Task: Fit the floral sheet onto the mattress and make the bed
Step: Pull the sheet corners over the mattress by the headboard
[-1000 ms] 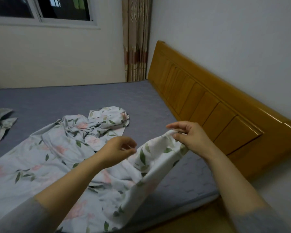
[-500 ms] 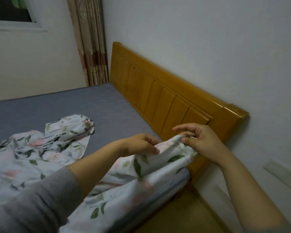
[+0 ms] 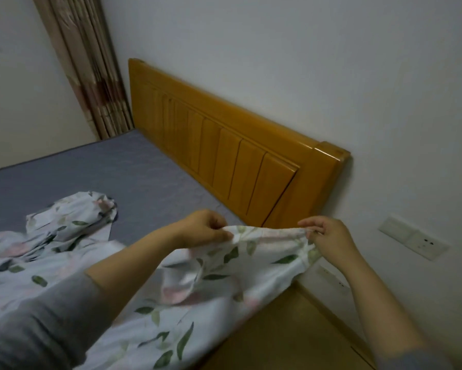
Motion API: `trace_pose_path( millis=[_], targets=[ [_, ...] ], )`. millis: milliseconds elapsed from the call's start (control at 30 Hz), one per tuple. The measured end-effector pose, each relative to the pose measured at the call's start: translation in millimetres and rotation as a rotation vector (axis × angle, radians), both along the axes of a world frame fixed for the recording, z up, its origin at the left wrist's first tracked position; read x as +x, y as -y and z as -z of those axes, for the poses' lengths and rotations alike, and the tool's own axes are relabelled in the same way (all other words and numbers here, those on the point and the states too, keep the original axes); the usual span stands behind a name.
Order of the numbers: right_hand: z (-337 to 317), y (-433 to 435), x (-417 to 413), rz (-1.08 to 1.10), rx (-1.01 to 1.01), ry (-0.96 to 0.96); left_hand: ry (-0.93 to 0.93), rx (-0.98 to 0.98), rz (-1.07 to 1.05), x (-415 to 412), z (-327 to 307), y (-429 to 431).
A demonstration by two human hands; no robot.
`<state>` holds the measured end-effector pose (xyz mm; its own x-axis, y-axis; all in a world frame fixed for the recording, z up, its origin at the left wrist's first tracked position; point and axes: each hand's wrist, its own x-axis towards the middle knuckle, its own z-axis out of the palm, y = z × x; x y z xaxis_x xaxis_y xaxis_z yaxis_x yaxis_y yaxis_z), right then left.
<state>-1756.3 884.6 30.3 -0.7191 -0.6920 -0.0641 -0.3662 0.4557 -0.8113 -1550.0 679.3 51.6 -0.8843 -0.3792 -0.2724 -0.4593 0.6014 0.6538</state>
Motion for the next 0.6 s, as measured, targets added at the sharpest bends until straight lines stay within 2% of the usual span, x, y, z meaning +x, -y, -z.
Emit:
trace_pose_path(
  millis=[133,200,267,400,500,600],
  targets=[
    [9.8,2.8,19.4,-0.197,0.216,0.096,-0.243,-0.316,-0.129,4.4,-5.8,4.3],
    [10.7,16.5,35.5,-0.304,0.175,0.159,-0.333,-0.429,-0.125,13.8,-4.2,7.1],
    [5.5,35.5,54.5,-0.339,0.052,0.252,-0.37,-0.506,-0.09,24.2,-2.9,9.1],
    [-6.2,66.2,84.4,-0.406,-0.108,0.329,-0.374,-0.529,-0.071,36.8,-3.9,11.2],
    [-8.5,80.6,100.9,-0.472,-0.18,0.258,-0.358,-0.515,-0.095,49.8,-7.5,13.4],
    [-10.1,87.1,105.9,-0.503,-0.193,0.135,-0.287,-0.326,-0.149,63.6,-13.1,16.2]
  ],
)
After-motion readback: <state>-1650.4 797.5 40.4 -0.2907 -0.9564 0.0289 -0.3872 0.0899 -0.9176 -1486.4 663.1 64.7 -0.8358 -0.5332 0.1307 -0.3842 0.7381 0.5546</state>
